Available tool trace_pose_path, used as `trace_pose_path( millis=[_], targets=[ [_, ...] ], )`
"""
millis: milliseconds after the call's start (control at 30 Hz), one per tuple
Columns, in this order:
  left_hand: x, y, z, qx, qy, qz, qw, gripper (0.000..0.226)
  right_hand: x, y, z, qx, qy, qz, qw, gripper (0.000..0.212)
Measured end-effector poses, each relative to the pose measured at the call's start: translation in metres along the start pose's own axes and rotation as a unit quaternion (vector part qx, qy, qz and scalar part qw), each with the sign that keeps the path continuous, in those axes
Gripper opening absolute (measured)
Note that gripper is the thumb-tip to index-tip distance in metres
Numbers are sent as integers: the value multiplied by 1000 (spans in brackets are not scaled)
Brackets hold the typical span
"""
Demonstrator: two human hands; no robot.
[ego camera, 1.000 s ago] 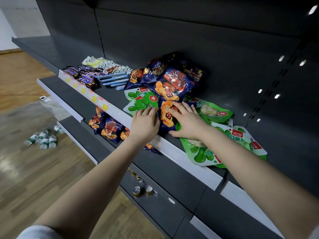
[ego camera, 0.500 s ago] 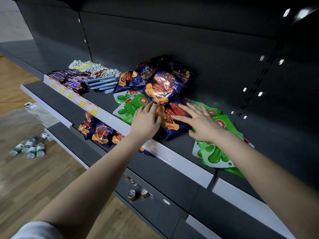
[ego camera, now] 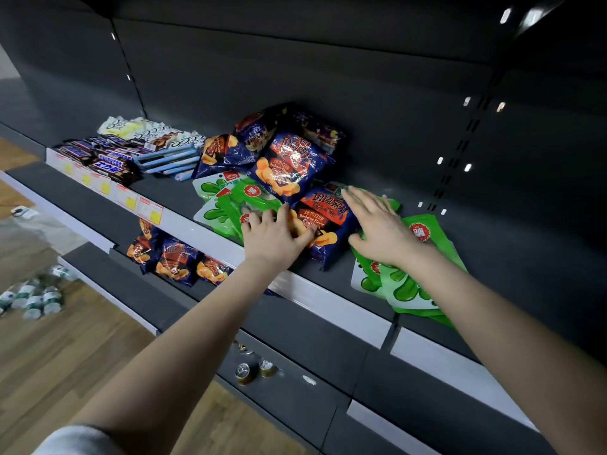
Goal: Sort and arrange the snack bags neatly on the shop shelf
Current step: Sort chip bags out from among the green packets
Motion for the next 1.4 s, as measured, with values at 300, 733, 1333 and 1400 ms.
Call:
trace_pose_path(
  millis=[300, 733, 1333, 1400],
  targets=[
    [-1, -5, 0, 13, 7, -30, 999, 64, -28, 1, 28, -84, -27, 70, 994, 117],
    [4, -11, 15, -34, -27, -70, 997, 54, -22, -2, 22, -107, 91, 28, 990, 122],
    [25, -16, -42, -170, -147, -113, 968, 68, 32, -42, -3, -28, -6, -205, 978, 106],
    [27, -16, -54, -188, -152, -113, 964, 66, 40, -53, -11, -43, -4, -219, 975, 106]
  ],
)
Point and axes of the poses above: each hand's wrist, its own y-axis towards the middle knuckle, its own x-axis out of the back of the hand, z = x × y, the point moved 1 cm from there along y, towards the middle knuckle, and after that the axes turned 14 degrees about y, right-handed, at the moved point
